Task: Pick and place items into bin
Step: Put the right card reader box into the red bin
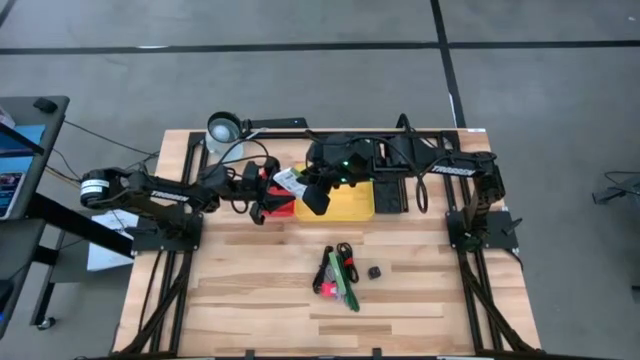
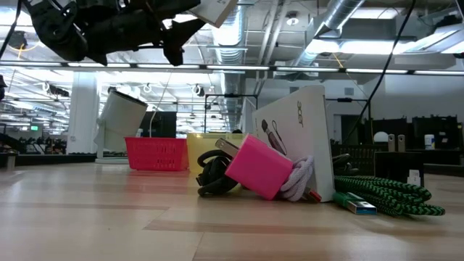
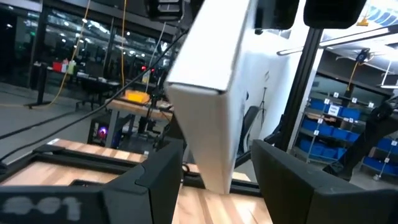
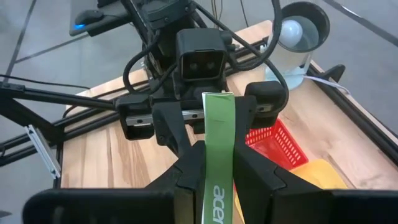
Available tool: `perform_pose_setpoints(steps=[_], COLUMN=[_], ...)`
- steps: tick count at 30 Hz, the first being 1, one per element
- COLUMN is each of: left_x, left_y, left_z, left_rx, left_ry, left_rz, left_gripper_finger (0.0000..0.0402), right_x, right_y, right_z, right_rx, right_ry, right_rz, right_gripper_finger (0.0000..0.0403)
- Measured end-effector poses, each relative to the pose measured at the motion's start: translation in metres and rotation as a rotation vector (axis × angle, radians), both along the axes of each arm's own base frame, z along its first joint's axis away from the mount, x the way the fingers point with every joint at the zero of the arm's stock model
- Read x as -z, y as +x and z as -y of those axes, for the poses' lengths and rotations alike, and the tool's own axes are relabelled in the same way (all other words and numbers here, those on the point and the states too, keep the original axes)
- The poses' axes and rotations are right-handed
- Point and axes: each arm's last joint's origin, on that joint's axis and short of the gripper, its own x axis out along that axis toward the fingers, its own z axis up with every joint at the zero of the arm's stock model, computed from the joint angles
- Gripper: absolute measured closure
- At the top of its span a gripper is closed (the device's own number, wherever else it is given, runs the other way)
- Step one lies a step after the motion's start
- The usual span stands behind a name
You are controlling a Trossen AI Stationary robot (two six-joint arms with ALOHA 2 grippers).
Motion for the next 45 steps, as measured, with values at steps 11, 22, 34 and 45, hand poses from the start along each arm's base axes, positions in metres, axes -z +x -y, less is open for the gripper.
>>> perform_pose_setpoints(steps=[11,22,34,45], left_x=[-0.007,-0.015,-0.015,-0.011], left_y=[0.002,0.011,0.011,0.009], left_z=[0.004,0.009,0.009,-0.008], left_rx=[0.04,0.059,0.054,-0.005], left_ry=[0.056,0.102,0.108,0.083], left_rz=[0.043,0.032,0.031,-0.023], left_gripper_finger=[0.0246,0.0366,0.0353,0.0361], right_x=[-0.002,-0.002,-0.001,-0.003], right_y=[0.001,0.001,0.001,-0.013], right_z=[0.0,-0.001,-0.001,0.0], right_rx=[-0.008,-0.026,-0.032,-0.034], right_ry=[0.007,0.017,-0.006,-0.017], right_rz=[0.019,0.021,0.013,-0.071], right_gripper_finger=[0.0339,0.0339,0.0287,0.023])
